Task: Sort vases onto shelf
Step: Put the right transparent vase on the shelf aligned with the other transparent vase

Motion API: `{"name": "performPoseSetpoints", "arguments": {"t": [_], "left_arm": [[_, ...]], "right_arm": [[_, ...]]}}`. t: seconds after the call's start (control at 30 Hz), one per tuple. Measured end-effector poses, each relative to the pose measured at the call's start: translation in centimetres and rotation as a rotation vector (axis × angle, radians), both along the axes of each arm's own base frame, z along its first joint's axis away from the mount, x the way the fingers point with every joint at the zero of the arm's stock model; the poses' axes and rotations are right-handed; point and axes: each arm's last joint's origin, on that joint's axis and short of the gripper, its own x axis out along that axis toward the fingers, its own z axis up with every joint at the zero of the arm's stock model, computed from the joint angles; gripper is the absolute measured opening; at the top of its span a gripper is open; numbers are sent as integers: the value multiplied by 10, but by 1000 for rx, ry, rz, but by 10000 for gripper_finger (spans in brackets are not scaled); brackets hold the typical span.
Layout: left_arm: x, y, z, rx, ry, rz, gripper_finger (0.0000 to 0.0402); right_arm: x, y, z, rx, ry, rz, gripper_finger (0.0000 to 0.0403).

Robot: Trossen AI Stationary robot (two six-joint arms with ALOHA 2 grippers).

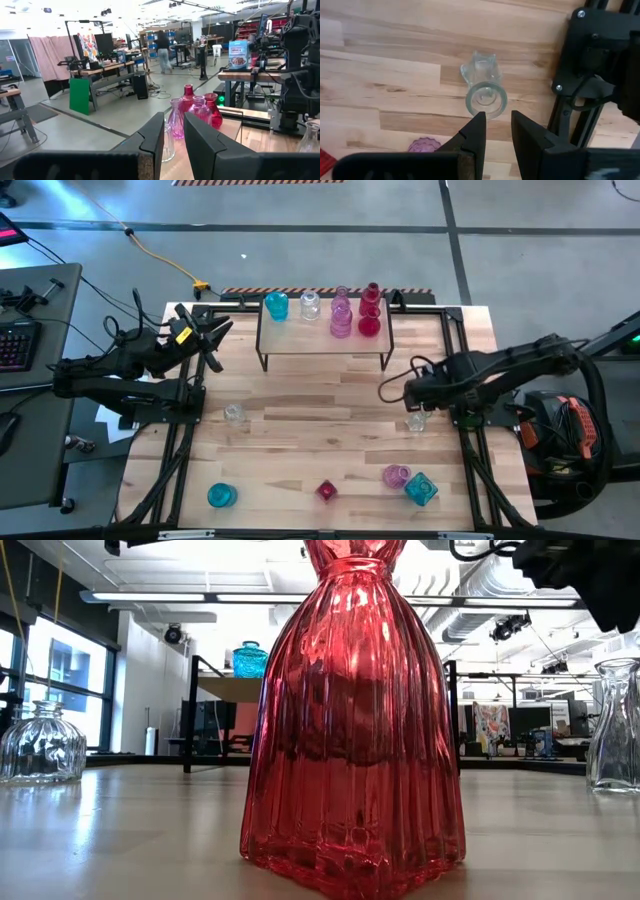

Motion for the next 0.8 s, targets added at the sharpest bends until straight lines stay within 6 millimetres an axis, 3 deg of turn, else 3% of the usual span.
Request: {"name": "performPoseSetpoints", "arguments": {"t": [0.47, 0.8], "left_arm": [[0, 0, 0, -1, -1, 0, 65], [0, 0, 0, -1, -1, 0, 65]], "right_arm": [[-1, 9, -34, -21, 13, -23, 73], [1, 9, -33, -39, -7, -48, 73]]}}
